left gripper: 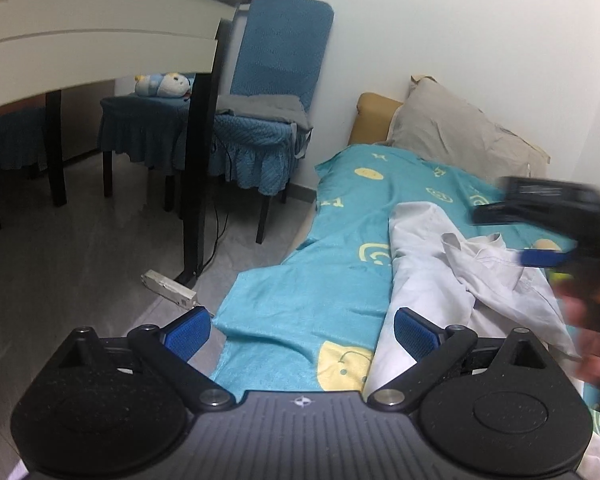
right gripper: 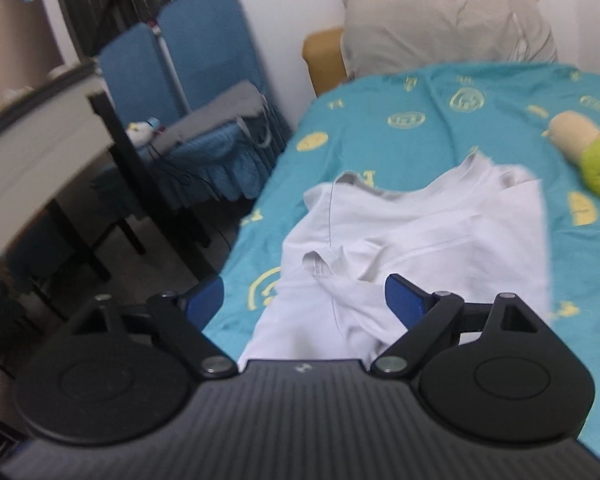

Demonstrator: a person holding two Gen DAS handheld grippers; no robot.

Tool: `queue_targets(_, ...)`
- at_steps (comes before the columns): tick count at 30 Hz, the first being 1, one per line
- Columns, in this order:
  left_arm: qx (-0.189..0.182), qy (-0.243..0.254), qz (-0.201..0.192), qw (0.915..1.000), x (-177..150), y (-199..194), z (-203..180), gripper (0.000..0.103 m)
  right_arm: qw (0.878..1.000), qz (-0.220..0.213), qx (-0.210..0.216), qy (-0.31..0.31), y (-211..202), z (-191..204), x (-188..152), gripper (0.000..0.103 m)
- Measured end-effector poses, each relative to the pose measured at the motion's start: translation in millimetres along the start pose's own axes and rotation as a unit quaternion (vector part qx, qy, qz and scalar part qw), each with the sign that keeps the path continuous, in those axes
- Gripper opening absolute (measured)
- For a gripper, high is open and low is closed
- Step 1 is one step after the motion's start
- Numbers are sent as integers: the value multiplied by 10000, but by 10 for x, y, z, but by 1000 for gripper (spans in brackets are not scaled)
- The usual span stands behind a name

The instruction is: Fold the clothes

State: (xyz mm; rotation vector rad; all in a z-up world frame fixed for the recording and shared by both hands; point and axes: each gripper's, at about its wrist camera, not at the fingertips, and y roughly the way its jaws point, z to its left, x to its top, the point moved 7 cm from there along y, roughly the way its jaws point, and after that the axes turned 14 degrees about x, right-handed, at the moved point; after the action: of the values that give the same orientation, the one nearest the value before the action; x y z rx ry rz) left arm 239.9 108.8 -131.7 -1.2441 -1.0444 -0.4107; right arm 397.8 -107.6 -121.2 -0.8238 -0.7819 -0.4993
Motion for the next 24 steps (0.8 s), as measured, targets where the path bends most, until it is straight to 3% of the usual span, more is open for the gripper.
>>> queue_targets(5,-202,111,-68,9997,-26,-187,-88,99,9993,-286,-242,20,-1320,124,-130,89)
queue_targets(12,-967,385,95,9945,-228,-656,-359,98,9897,-1012,-752,681,-2788,-123,-621,89)
queue_targets(17,-1696,271,582,9834,-351,-760,-756,96,9722,-1529,-1312,1192,-3195,-607,-763,89)
queue_targets(21,-1986,185,963,9751,-379,-567,-1273,92,9547,-1896,-1763,1466,-3311,-1038,-789,89)
queue_targets(23,-2020,49,1279,9710,-422,-445,-1542,78,9489,-1860,-1927,1671,-3297,-1254,-834,89)
queue_targets(24,-2080,-6,1422,9677,-461,-410,-1676,76,9460,-1834,-1978,1798,-3290,-1358,-854,89)
